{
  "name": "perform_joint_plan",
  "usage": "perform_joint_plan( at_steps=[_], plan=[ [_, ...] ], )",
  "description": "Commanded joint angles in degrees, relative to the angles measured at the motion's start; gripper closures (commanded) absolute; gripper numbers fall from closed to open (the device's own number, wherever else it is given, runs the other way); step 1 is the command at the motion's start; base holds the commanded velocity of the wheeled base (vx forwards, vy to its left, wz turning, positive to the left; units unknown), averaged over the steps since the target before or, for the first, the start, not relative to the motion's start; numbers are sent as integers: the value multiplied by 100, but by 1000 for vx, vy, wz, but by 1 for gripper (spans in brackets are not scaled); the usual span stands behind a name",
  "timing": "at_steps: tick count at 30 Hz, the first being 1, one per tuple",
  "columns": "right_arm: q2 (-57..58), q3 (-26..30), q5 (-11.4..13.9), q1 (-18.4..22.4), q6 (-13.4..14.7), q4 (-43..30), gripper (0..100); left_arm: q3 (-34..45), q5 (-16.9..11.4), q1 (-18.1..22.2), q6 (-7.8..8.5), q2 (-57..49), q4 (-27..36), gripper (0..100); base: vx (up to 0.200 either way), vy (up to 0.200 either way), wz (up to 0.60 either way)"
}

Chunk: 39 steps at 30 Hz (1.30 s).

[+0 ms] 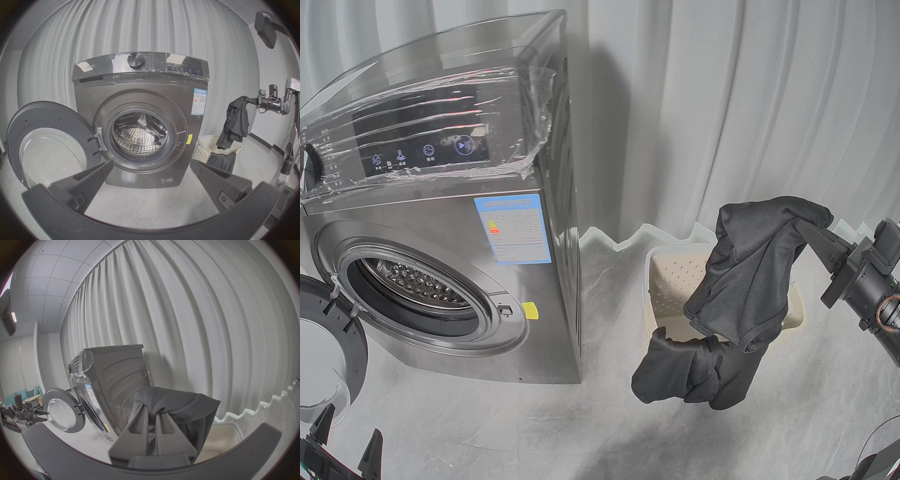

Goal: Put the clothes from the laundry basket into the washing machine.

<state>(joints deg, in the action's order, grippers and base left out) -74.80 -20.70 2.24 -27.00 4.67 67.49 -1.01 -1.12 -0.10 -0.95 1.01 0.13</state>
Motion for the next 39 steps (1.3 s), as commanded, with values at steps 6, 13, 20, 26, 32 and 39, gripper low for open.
perform_joint_plan(
  at_steps=[6, 13, 20, 26, 32, 39],
  plan=[
    [-43, 5, 4, -7, -1, -8, 100, 92, -2, 1, -2, -92, -5, 0, 0, 0, 0],
    [-35, 13, -13, -7, -1, -8, 100, 92, -2, 1, -10, -92, -5, 0, -171, 0, 0],
    [-26, 40, -13, 2, -1, -8, 100, 92, -2, 1, -10, -92, -5, 0, -200, 0, 0],
    [-26, 57, -22, 2, -1, -8, 100, 92, -2, 1, -2, -92, -5, 0, -200, 0, 0],
    [-8, 57, -22, 2, -1, -16, 100, 92, -2, 1, -2, -92, -5, 0, -67, 0, 0],
    [1, 92, -22, 2, 8, -25, 100, 92, -2, 1, -19, -92, -5, 0, 0, 57, 0]
  ],
)
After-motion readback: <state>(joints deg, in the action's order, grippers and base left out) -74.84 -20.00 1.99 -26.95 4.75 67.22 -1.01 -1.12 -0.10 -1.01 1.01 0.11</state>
